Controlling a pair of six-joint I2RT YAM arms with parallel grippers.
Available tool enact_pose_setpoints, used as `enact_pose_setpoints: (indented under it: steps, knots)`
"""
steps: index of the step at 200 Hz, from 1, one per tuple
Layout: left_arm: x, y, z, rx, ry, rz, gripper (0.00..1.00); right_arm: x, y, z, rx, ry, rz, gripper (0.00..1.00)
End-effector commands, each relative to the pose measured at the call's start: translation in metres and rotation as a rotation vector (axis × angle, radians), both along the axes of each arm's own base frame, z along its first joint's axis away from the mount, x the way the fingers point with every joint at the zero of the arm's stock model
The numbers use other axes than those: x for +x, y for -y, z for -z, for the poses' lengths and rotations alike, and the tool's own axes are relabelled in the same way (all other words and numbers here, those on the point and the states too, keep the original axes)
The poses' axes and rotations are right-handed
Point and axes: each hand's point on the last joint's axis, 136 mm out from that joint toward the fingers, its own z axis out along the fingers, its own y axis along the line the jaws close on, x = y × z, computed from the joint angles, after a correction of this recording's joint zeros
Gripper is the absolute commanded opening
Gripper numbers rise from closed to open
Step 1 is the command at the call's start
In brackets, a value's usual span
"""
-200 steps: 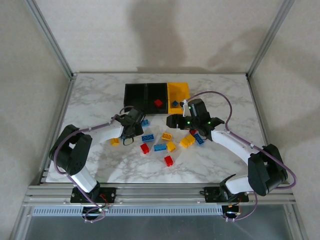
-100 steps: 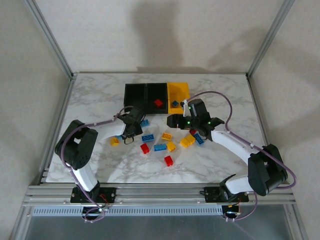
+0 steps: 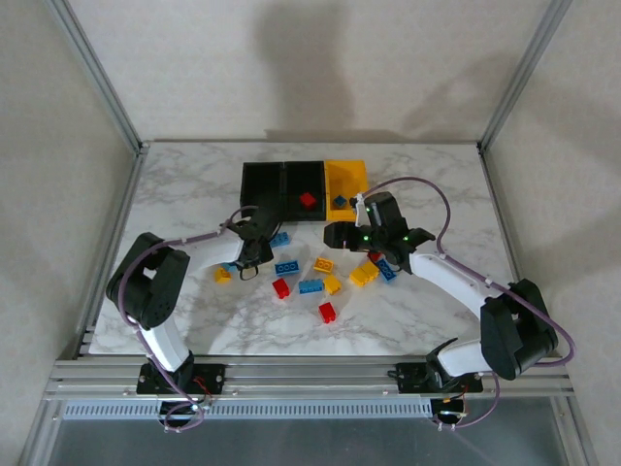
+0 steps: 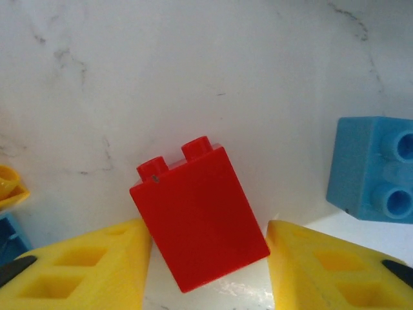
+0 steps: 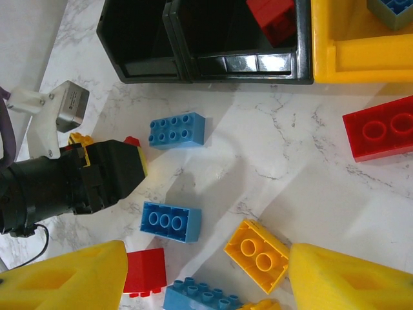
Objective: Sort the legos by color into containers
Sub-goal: Pick up the lego from the center of the table.
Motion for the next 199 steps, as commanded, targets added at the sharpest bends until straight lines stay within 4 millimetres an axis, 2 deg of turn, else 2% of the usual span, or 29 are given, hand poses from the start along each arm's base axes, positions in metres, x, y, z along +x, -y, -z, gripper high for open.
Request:
enact_pose_setpoints:
  steps: [1, 47, 83, 93, 136, 199]
  knots:
    - [-0.001, -0.012, -0.006, 0.026, 0.017, -0.013, 0.58, 0.004, -0.005, 0.001, 0.0, 0.01, -0.005, 0.67]
    - [0.011, -0.016, -0.002, 0.043, 0.033, -0.04, 0.61, 0.003, -0.004, -0.002, -0.002, 0.014, -0.001, 0.66]
    - [0.023, -0.012, 0.001, 0.04, 0.039, -0.042, 0.63, 0.0, 0.002, -0.002, -0.013, 0.02, 0.011, 0.66]
    - [0.024, -0.013, 0.003, 0.049, 0.031, -0.043, 0.6, 0.0, 0.003, -0.003, -0.017, 0.023, 0.015, 0.66]
    - [0.016, -0.011, 0.002, 0.015, 0.021, -0.037, 0.34, -0.001, 0.005, -0.001, -0.024, 0.022, 0.018, 0.66]
    - [0.013, 0.006, -0.045, -0.028, 0.086, 0.021, 0.27, -0.007, -0.009, -0.005, 0.033, 0.018, -0.061, 0.66]
